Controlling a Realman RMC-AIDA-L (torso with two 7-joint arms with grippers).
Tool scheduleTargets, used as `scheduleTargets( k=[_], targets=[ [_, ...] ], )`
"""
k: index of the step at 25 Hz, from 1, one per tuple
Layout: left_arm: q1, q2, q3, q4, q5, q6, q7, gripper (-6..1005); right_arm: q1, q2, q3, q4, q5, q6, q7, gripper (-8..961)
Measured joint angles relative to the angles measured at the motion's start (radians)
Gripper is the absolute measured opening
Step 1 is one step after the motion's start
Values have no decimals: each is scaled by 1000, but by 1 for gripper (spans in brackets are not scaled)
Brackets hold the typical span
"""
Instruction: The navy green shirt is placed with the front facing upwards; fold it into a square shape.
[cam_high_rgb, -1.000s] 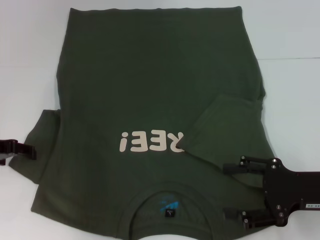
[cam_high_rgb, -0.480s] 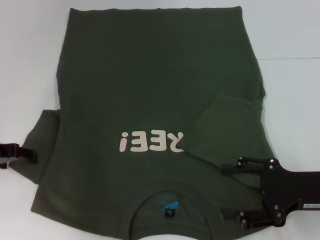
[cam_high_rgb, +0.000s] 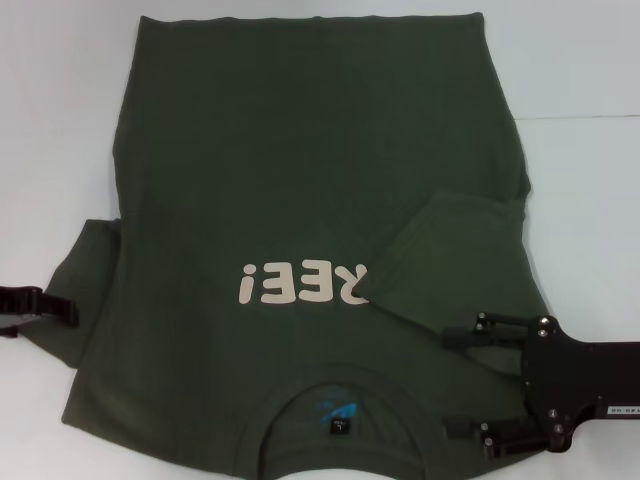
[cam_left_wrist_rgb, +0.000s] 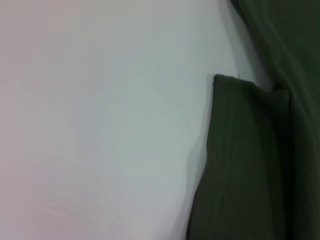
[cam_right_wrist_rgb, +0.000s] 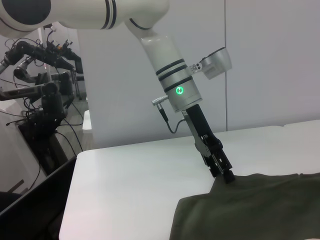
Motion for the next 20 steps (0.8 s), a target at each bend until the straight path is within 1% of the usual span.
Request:
scheduleTargets(
  k=[17, 20],
  targets=[
    [-13, -5, -1, -2, -4, 11, -25, 863, 11, 0, 0, 0, 0, 4, 11, 869],
    [-13, -5, 0, -1, -4, 10, -26, 803, 11, 0, 0, 0, 0, 4, 11, 868]
  ],
)
